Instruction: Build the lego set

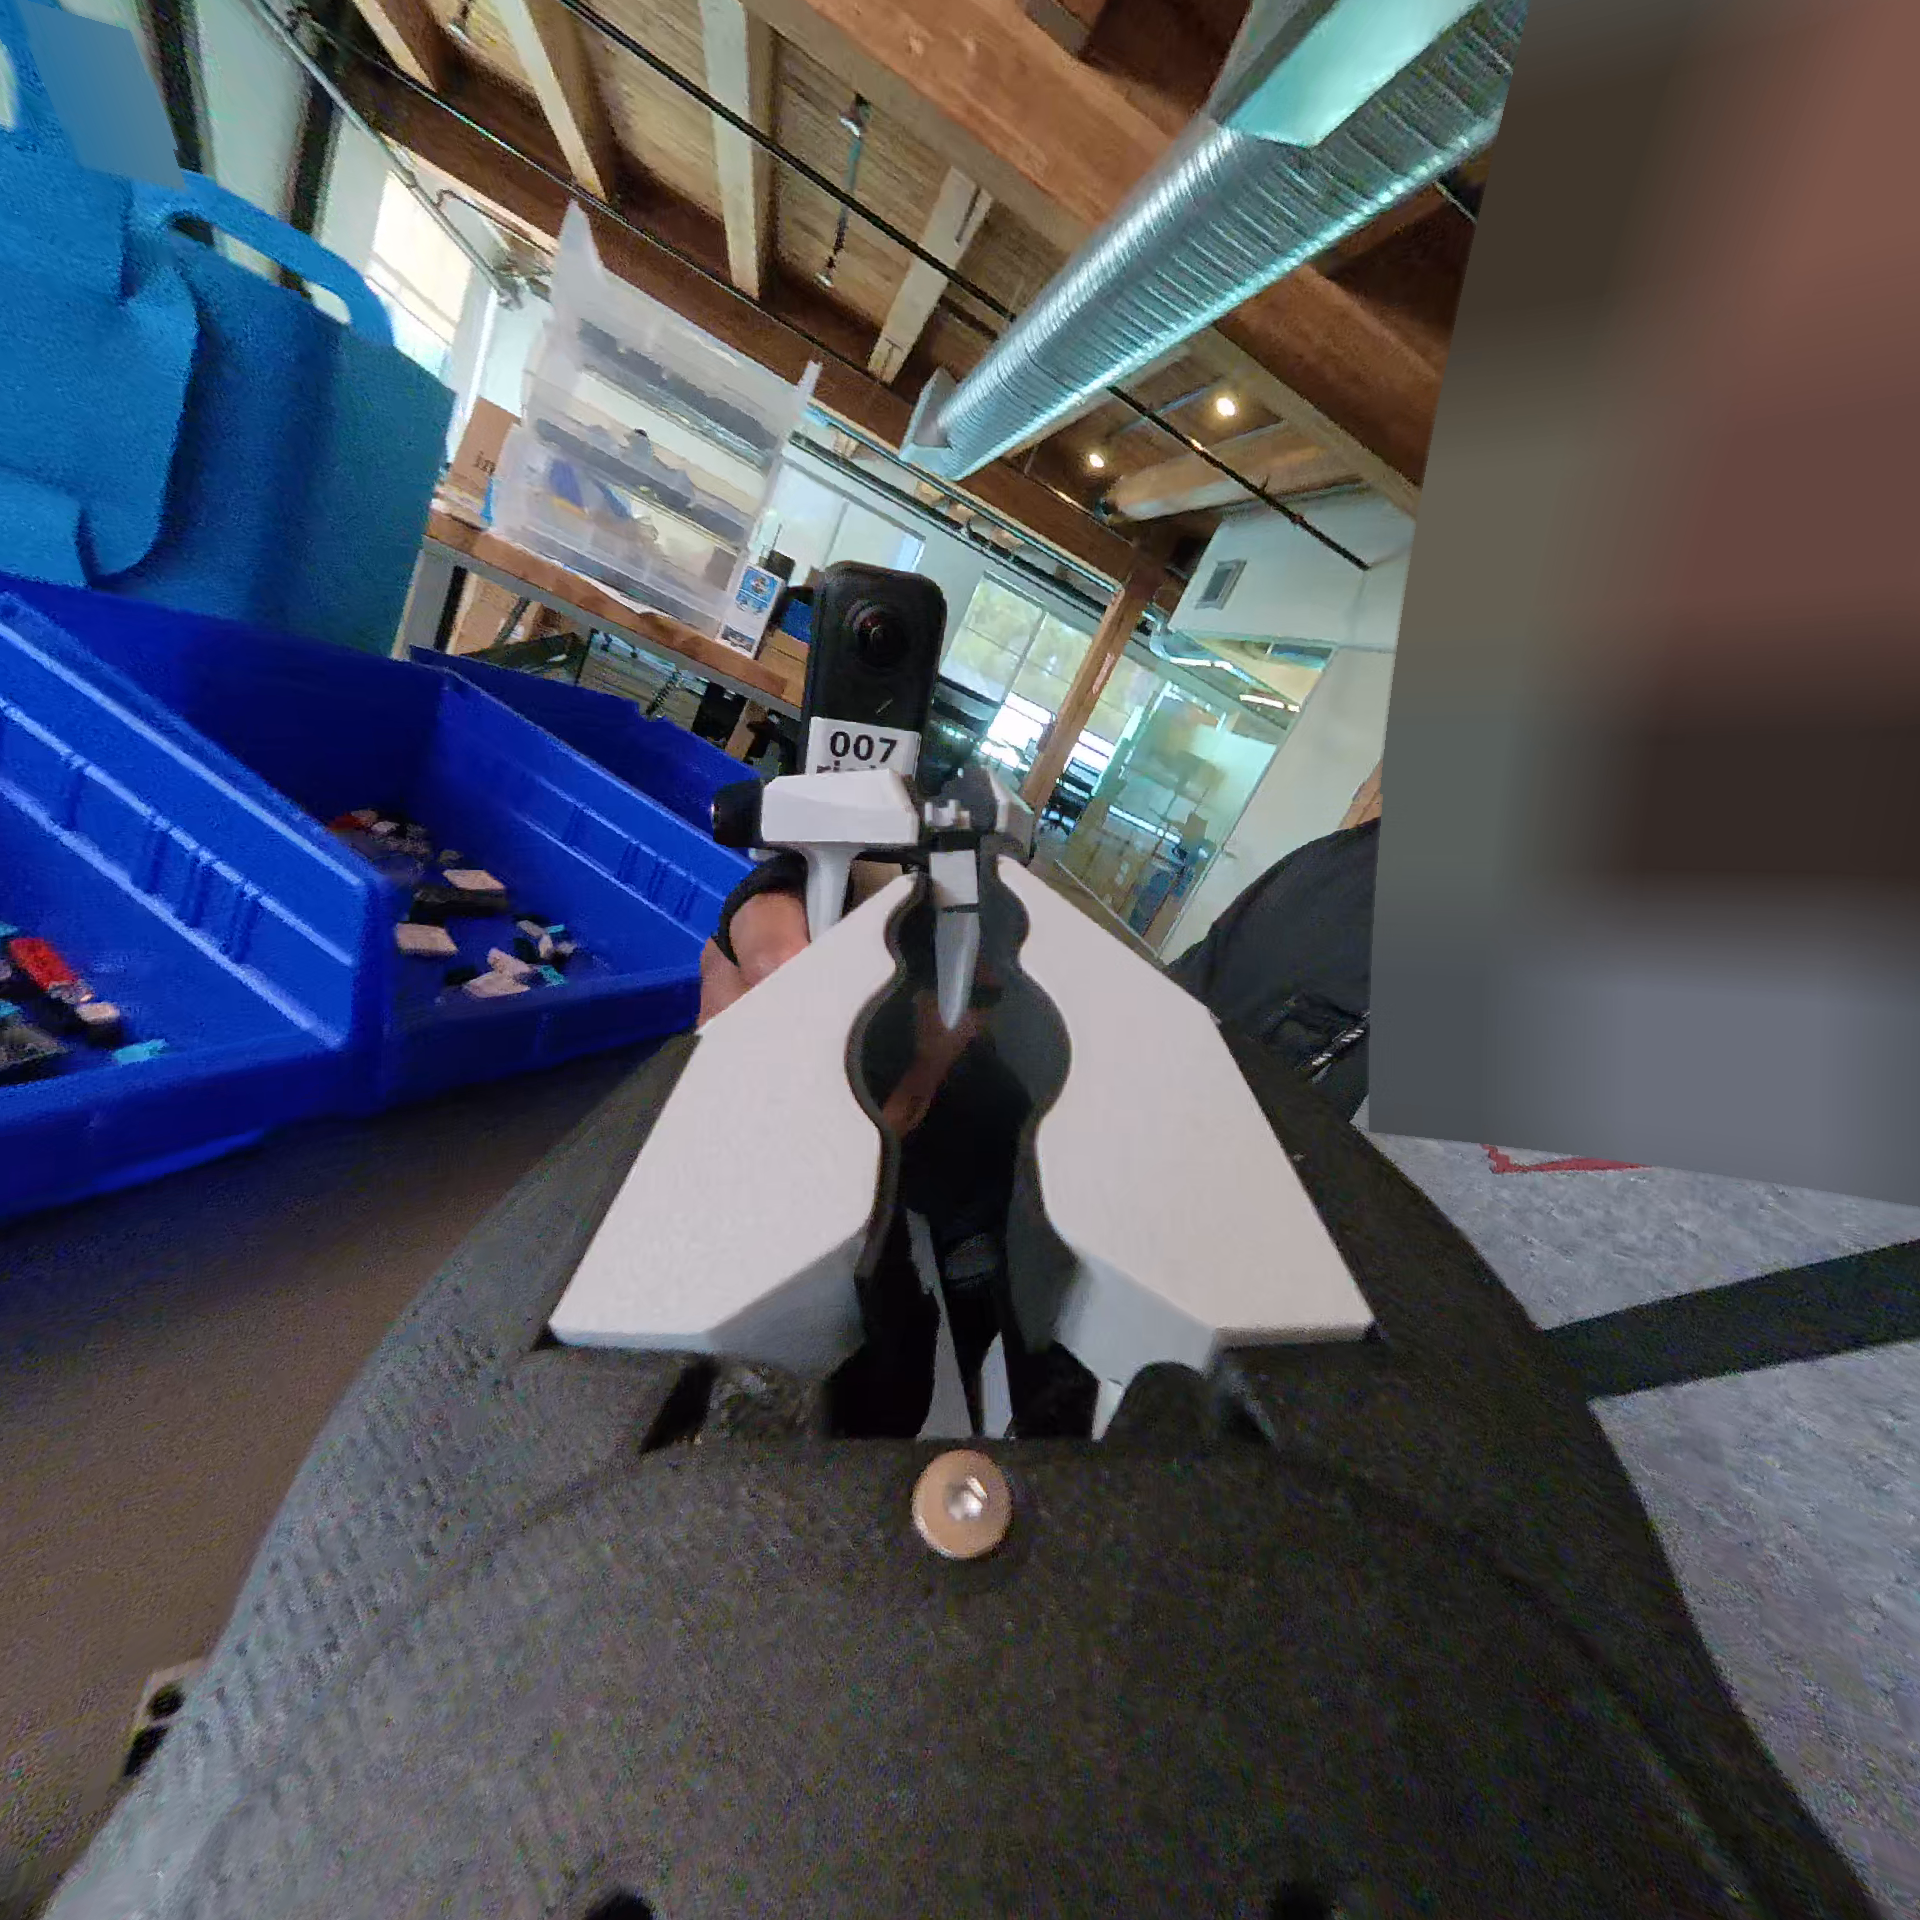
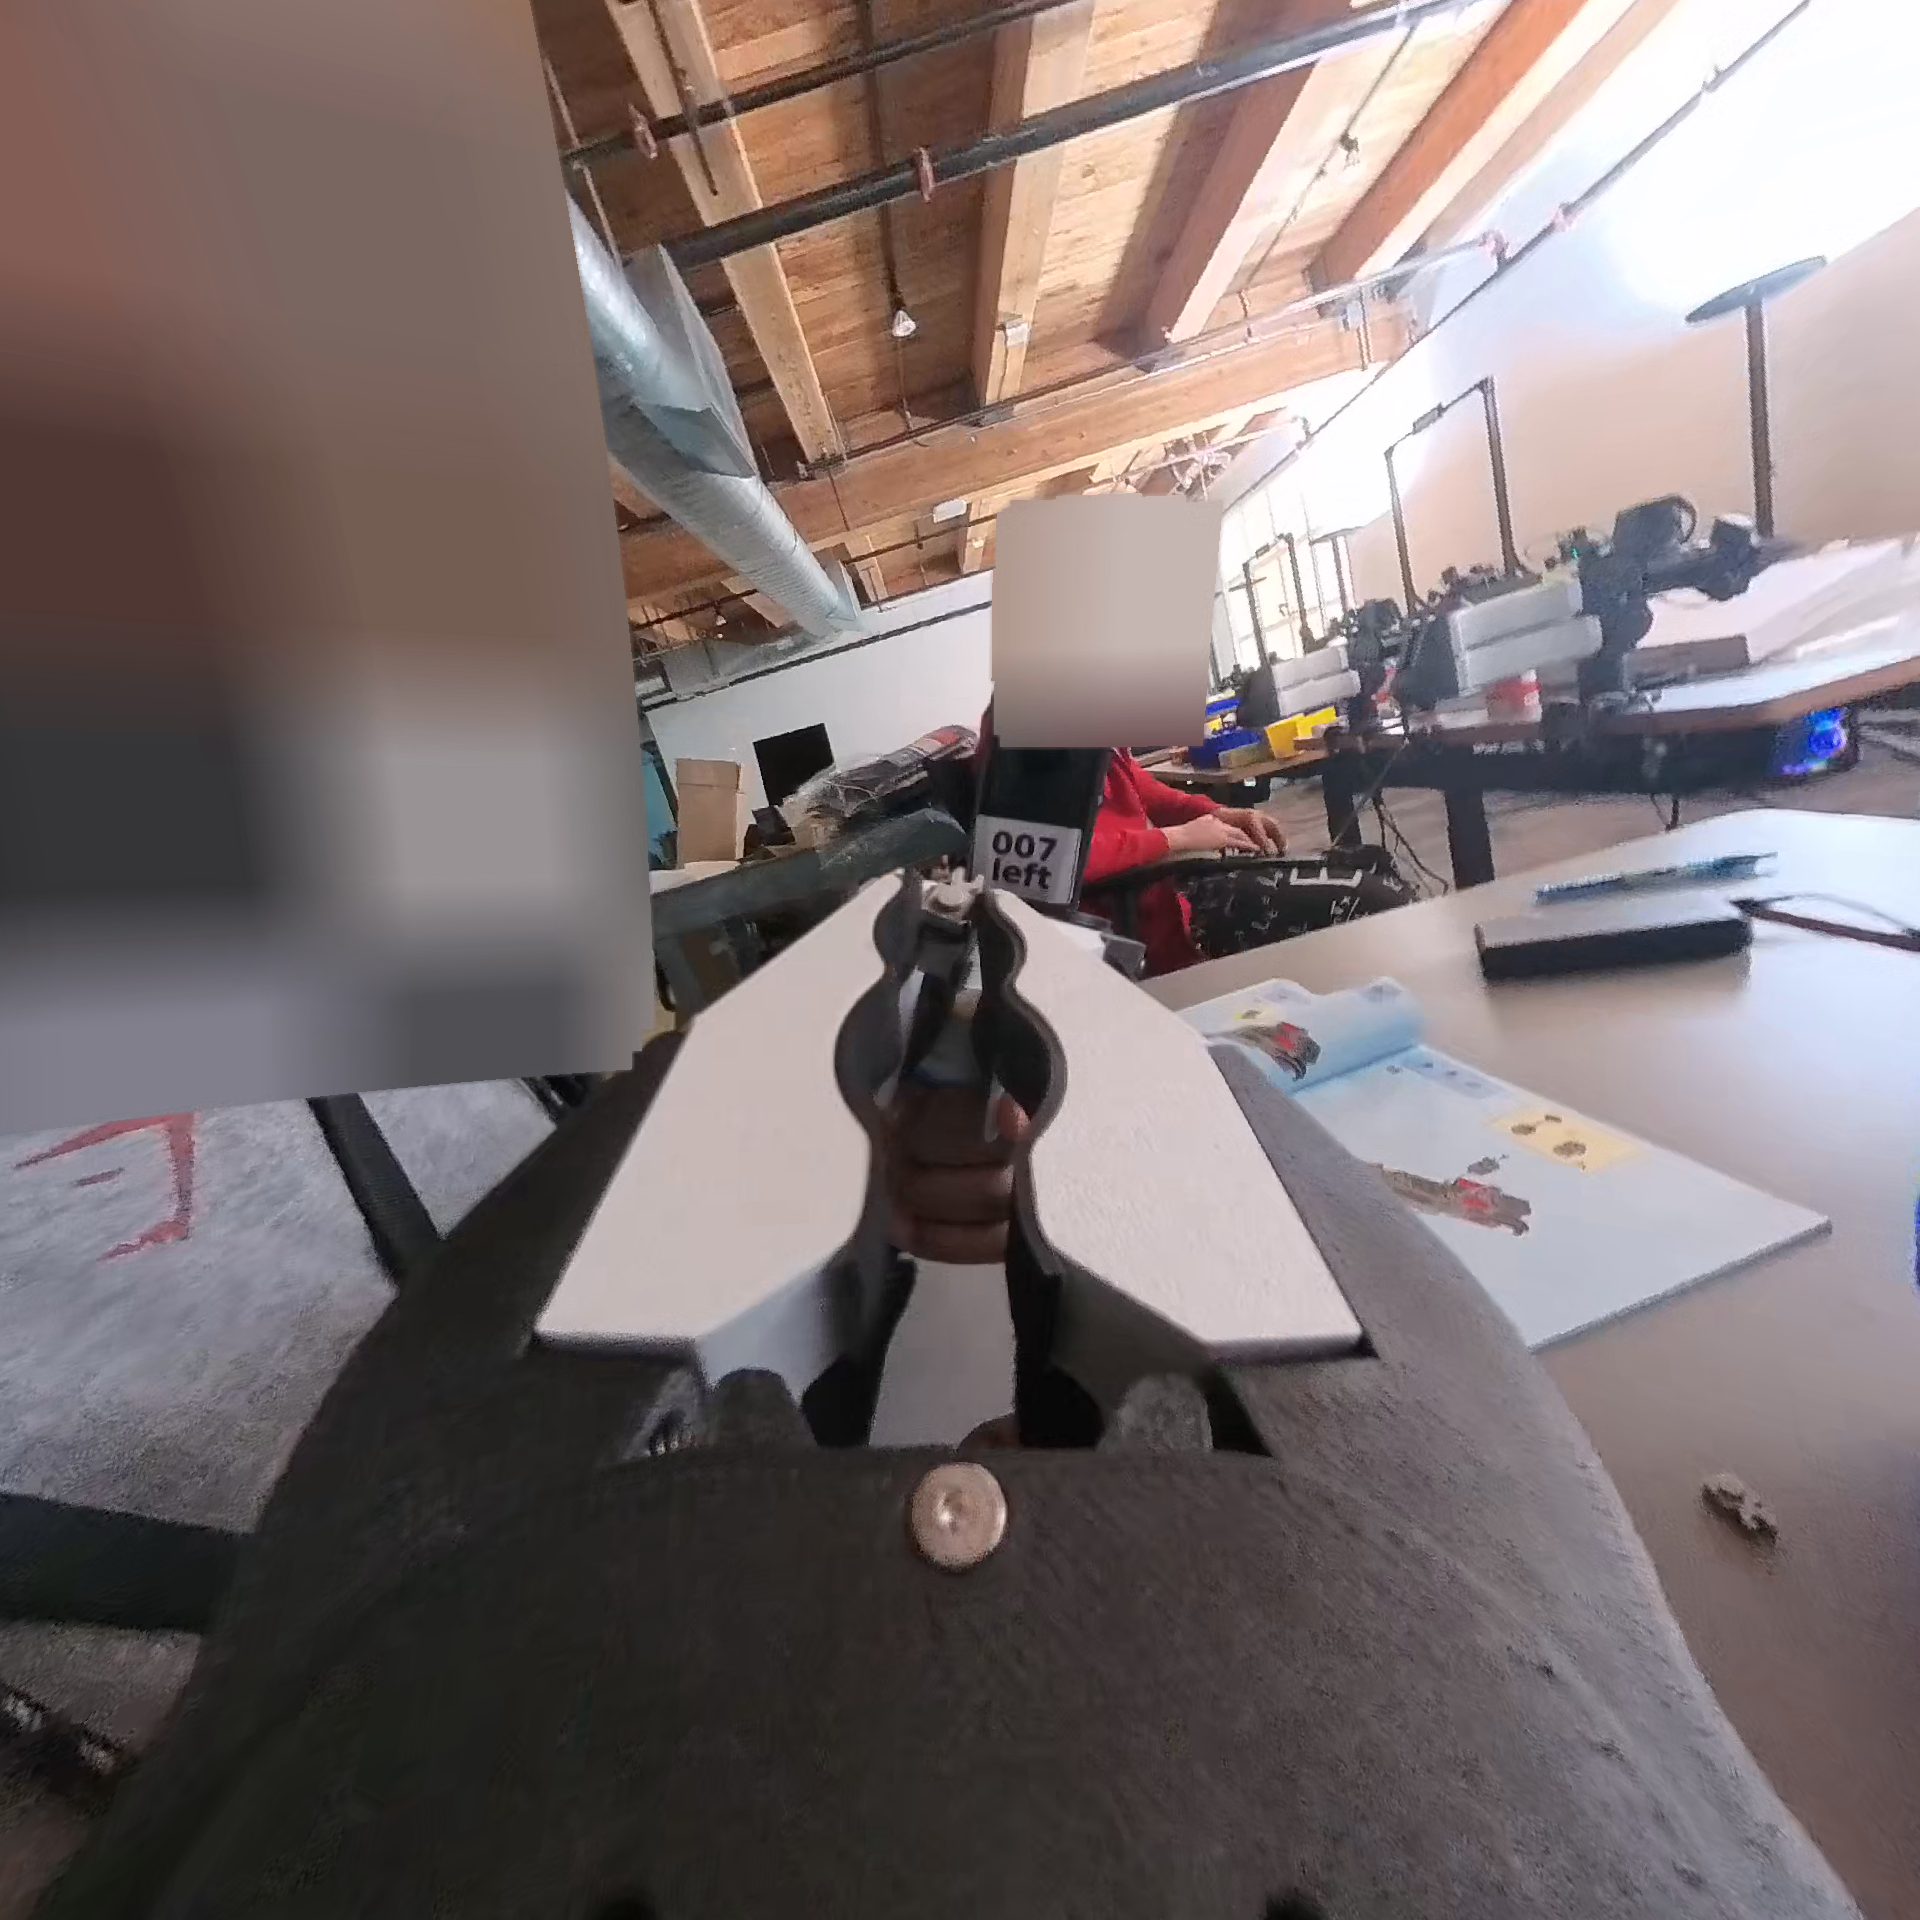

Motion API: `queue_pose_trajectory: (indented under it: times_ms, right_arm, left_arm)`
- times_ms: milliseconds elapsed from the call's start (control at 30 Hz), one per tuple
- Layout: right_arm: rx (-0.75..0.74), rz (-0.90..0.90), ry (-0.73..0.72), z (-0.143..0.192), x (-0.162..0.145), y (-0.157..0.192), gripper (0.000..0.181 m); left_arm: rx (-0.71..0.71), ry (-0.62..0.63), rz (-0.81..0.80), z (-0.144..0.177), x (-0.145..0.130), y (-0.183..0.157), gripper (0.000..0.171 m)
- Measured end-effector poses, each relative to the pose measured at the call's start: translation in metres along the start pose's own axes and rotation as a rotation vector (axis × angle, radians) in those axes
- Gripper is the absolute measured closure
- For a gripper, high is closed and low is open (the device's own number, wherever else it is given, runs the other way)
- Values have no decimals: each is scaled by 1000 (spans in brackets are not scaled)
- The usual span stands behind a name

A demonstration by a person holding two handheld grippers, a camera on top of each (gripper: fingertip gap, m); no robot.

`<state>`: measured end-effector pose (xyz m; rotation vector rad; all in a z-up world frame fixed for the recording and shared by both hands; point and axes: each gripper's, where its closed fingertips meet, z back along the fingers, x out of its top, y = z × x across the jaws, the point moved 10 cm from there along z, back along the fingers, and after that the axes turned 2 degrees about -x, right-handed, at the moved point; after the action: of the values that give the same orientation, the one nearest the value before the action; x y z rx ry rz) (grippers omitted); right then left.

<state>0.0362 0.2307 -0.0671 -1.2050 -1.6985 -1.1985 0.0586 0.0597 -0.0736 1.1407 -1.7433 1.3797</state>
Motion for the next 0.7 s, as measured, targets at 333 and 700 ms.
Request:
queue_pose_trajectory:
  times_ms: [333,700]
  right_arm:
    - [68,60,-7,9,29,36,170]
    - [-33,126,-27,11,54,42,173]
  left_arm:
    - [-117,8,23,-27,16,-31,163]
    - [-96,47,-57,-41,43,-33,162]
